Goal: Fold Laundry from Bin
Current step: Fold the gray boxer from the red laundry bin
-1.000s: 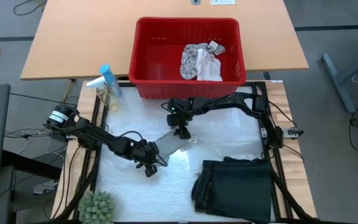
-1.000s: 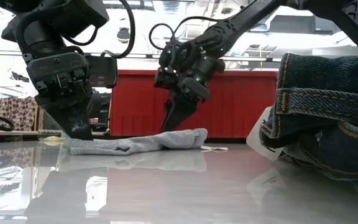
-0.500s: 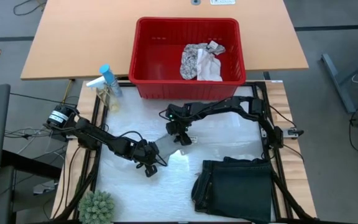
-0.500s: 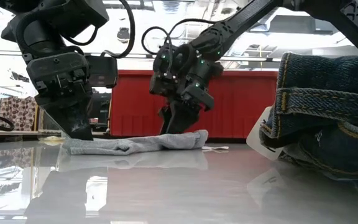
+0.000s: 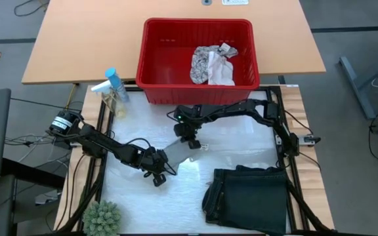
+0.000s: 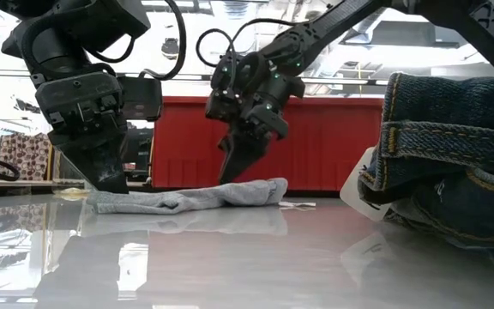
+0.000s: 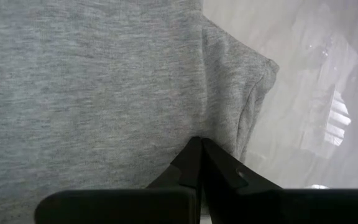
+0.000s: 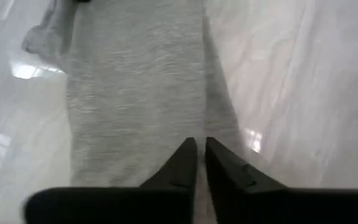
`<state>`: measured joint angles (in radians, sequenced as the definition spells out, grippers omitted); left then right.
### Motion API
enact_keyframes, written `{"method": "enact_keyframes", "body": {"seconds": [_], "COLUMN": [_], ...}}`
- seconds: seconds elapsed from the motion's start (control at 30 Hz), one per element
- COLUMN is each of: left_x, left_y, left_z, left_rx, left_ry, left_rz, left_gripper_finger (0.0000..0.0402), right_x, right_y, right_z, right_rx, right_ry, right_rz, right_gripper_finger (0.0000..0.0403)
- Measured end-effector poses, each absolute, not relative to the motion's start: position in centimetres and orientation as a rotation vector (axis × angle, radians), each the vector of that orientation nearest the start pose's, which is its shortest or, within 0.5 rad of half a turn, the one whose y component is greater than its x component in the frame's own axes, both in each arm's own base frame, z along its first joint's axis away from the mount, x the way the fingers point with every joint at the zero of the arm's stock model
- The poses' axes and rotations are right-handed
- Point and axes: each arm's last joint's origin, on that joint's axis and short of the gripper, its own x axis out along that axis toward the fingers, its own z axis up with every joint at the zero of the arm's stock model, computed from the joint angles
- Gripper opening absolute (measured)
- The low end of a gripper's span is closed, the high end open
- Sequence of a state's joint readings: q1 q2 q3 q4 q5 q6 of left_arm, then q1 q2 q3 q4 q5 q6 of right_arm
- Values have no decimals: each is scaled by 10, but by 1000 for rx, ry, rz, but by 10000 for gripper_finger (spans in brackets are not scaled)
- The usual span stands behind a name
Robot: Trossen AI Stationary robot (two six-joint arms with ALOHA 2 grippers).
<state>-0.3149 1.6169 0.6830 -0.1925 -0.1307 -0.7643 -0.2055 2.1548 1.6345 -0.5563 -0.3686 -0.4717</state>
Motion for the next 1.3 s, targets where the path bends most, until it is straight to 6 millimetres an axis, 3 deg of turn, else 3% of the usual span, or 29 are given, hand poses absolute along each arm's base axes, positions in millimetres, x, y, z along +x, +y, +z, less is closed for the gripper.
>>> {"method": "enact_keyframes", "body": {"seconds": [0.07, 0.17, 0.4, 0.67, 0.8, 1.03, 1.3], "left_x": [256, 256, 256, 256, 256, 256, 256], "left_y": [-79, -79, -79, -79, -79, -79, -79], "left_z": [119, 119, 119, 119, 119, 119, 119], "left_rx": [-435, -435, -436, -439, -443, -444, -441], "left_ry": [1088, 1088, 1088, 1088, 1087, 1088, 1086], "left_rz": [260, 260, 260, 261, 264, 263, 266], "left_gripper_finger": [0, 0, 0, 0, 0, 0, 0], "right_x": [448, 451, 448, 453, 457, 454, 454], "right_y": [-86, -89, -91, -75, -76, -77, -80], "right_z": [179, 191, 197, 182, 172, 157, 158], "right_rx": [-124, -128, -87, -139, -136, -108, -103], "right_ry": [957, 936, 954, 972, 979, 1048, 1044], "right_rz": [375, 365, 412, 482, 479, 489, 480], "right_gripper_finger": [19, 17, 92, 190, 205, 165, 43]}}
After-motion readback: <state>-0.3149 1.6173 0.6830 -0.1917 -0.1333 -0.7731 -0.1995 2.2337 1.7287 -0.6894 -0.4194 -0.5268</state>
